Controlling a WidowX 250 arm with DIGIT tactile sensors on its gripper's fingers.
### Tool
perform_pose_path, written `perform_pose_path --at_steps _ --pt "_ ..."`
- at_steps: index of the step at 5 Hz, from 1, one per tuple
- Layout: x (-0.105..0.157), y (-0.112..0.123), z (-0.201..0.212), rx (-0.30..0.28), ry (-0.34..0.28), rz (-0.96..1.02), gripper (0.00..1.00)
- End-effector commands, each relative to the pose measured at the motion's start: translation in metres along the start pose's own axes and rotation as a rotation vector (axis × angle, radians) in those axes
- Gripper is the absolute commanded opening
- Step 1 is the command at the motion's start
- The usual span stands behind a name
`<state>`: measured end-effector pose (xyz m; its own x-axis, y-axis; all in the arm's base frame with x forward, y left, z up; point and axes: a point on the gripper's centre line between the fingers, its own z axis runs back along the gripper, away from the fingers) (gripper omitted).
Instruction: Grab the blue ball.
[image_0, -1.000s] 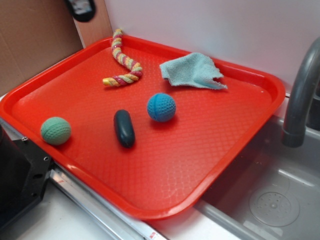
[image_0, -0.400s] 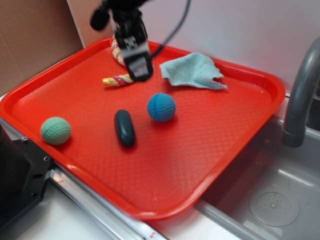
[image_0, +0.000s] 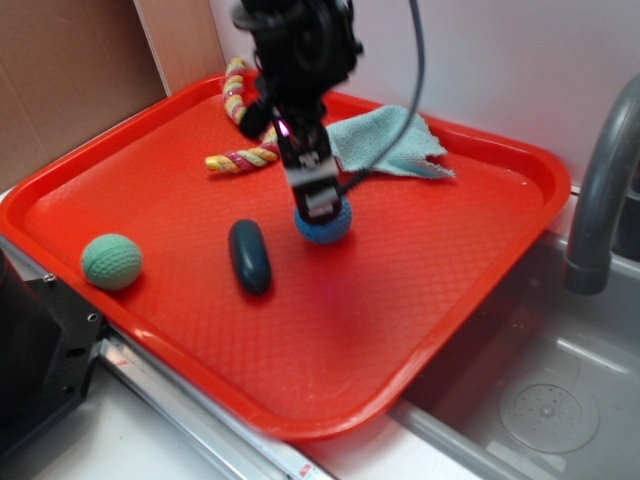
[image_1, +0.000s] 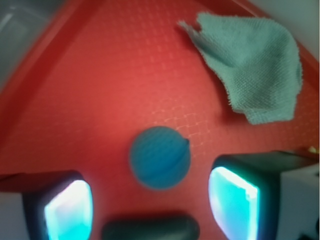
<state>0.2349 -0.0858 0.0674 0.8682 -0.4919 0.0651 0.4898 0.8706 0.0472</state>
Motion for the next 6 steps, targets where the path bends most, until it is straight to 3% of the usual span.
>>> perform_pose_path --at_steps 1,2,3,5,6 --pt "0.004 -0.007 -0.025 0.055 0.060 -0.063 1.00" --pt "0.000 -0.007 -0.036 0.061 0.088 -0.041 1.00" --pt "0.002 -0.004 -0.038 0.059 0.091 -0.012 0.00" --pt "0.003 0.000 -0.037 0.043 0.090 0.019 0.00" --pt "0.005 0.006 -0.022 0.005 0.110 0.090 0.00"
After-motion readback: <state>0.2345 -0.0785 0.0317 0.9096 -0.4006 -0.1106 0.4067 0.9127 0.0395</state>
